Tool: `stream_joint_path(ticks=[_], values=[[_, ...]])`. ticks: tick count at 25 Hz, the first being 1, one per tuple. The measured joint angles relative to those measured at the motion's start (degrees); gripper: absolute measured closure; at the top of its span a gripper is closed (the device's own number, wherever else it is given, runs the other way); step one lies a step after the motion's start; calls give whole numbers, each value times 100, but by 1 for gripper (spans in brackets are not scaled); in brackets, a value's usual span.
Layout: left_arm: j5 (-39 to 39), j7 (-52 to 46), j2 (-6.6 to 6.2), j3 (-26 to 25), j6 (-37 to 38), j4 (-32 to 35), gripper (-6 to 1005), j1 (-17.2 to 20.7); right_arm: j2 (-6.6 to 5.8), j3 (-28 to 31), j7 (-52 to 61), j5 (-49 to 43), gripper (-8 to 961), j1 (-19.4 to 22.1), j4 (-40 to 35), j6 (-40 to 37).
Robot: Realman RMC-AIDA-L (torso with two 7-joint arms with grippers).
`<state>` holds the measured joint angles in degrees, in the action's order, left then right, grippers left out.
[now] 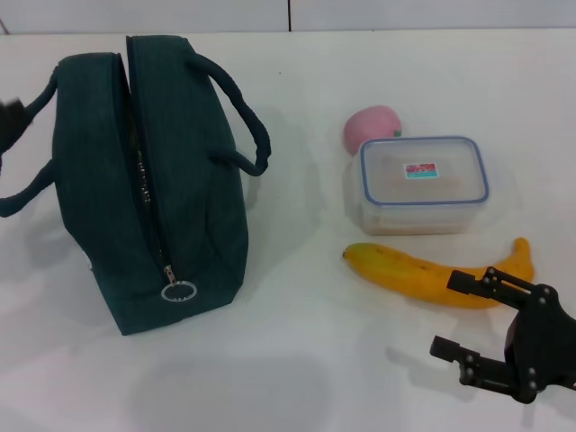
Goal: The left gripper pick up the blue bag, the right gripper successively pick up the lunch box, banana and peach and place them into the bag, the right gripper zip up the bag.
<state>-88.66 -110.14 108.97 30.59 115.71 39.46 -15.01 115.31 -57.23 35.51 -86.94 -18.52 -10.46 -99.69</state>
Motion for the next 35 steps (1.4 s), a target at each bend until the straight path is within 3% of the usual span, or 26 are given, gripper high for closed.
stream_joint_path(ticks=[1, 2, 3, 8, 11, 14, 20, 35], values=[[0, 0, 0, 0, 0, 0, 172, 0, 0, -2, 0, 0, 213, -4, 0, 0], [-108, -659, -111, -124, -108, 387, 172, -121, 0, -4, 0, 1, 213, -8, 0, 0], [-152, -817, -141, -146, -155, 472, 173, -150, 0, -3, 0, 6, 213, -10, 0, 0], [-1392, -2702, -575, -184, -674, 1058, 173, -683, 0, 1, 0, 12, 212, -14, 0, -1], [-2072, -3236, -678, -86, -660, 1332, 173, -1017, 1, 1, 0, 12, 212, -52, 0, -11], [-2701, -3758, -685, 185, -630, 1766, 173, -1295, 6, 2, 0, 12, 212, -71, 0, -21], [-2970, -4141, -712, 682, -622, 2000, 173, -1513, 9, 2, 6, 20, 213, -73, 0, -13], [-3513, -4077, -494, 711, -892, 1972, 173, -1774, 9, 2, 9, 20, 212, -72, 0, 10]])
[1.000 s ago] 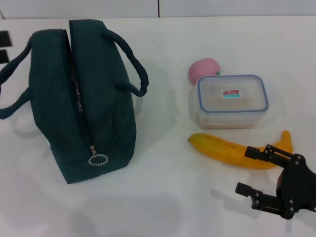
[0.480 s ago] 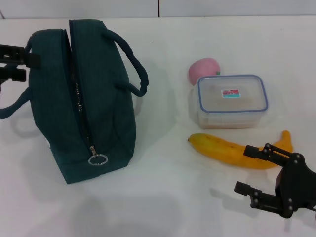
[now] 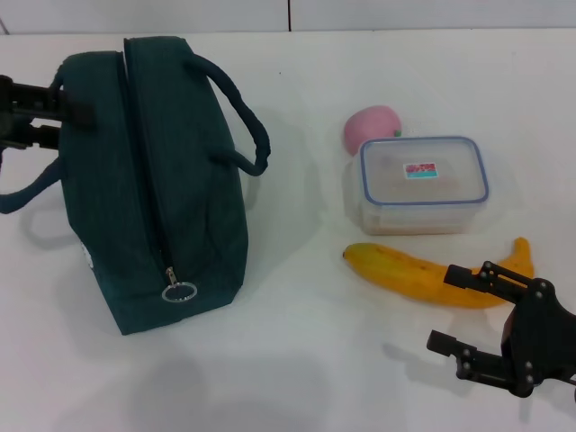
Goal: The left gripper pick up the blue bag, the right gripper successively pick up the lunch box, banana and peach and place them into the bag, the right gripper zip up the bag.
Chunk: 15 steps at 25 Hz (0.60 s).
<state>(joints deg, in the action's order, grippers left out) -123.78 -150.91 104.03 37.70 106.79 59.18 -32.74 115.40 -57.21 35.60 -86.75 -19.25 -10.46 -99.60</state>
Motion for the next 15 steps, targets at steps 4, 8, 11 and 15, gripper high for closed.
stream_joint_path(ticks=[4, 8, 11, 15], values=[[-371, 39, 78, 4, -69, -15, 174, -113, 0, 0, 0, 0, 212, 0, 0, 3], [-434, 68, 124, 14, -73, -11, 176, -162, 0, 0, -1, 0, 213, 4, 0, 3], [-436, 77, 130, 53, -75, 26, 177, -174, 0, 0, 0, 0, 213, 6, 0, 4], [-438, 273, 133, 87, -78, 63, 200, -180, 0, 0, -1, 0, 213, 8, 1, 11]])
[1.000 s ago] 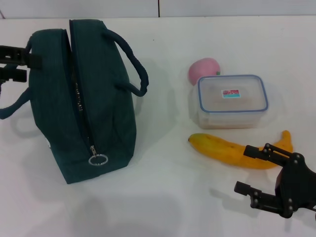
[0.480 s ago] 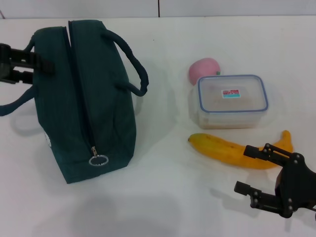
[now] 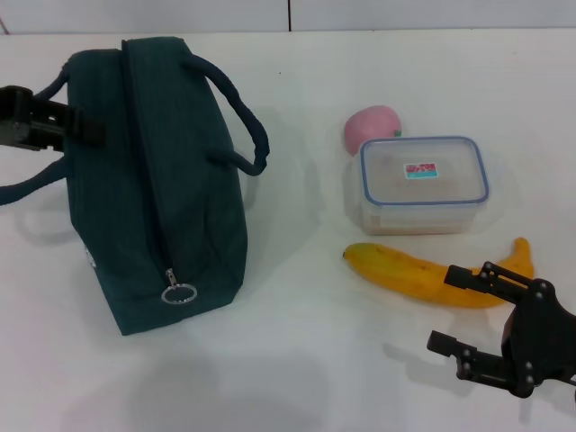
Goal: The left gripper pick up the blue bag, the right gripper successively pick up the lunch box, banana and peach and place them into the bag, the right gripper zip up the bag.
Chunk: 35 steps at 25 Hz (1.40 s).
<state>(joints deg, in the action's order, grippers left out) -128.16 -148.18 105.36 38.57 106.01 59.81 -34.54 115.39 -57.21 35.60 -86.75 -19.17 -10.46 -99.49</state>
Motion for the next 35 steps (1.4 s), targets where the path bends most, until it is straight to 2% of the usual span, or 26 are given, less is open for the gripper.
stream_joint_path(ticks=[4, 7, 17, 22, 27, 35], values=[[16, 110, 0, -18, -5, 2, 282, 0, 0, 0, 0, 0, 212, 1, 0, 1], [21, 115, 5, -32, -5, 3, 513, 0, 0, 0, 0, 0, 212, 1, 0, 1], [33, 64, -2, -17, 7, 4, 945, 0, 0, 0, 0, 7, 213, 1, 8, 0], [84, 83, -18, -30, 37, 4, 954, 0, 0, 0, 0, 107, 212, 11, 37, -40], [556, 81, -47, -54, 44, -49, 963, 65, -1, 8, 364, 499, 212, 66, 124, -132], [929, 103, -30, -59, 51, -82, 966, 137, -29, 11, 3274, 2195, 212, 335, 219, -302]])
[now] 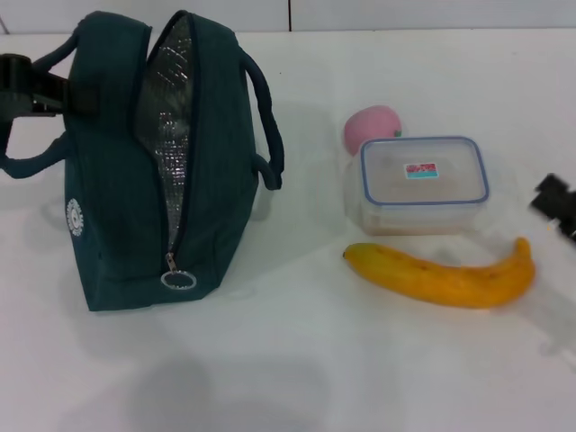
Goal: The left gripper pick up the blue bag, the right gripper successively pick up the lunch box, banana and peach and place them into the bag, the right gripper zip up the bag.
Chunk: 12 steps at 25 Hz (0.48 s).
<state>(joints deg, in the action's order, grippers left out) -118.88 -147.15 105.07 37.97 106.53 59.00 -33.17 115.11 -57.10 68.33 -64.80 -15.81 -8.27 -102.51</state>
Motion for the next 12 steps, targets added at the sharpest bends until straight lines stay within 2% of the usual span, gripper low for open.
stream_joint_path(ticks=[6, 12], values=[[19, 2, 22, -2, 16, -3, 966, -12, -31, 6, 1451, 823, 212, 195, 231, 135], [77, 27, 36, -3, 47, -3, 965, -37, -70, -20, 2701, 895, 213, 120, 237, 783]])
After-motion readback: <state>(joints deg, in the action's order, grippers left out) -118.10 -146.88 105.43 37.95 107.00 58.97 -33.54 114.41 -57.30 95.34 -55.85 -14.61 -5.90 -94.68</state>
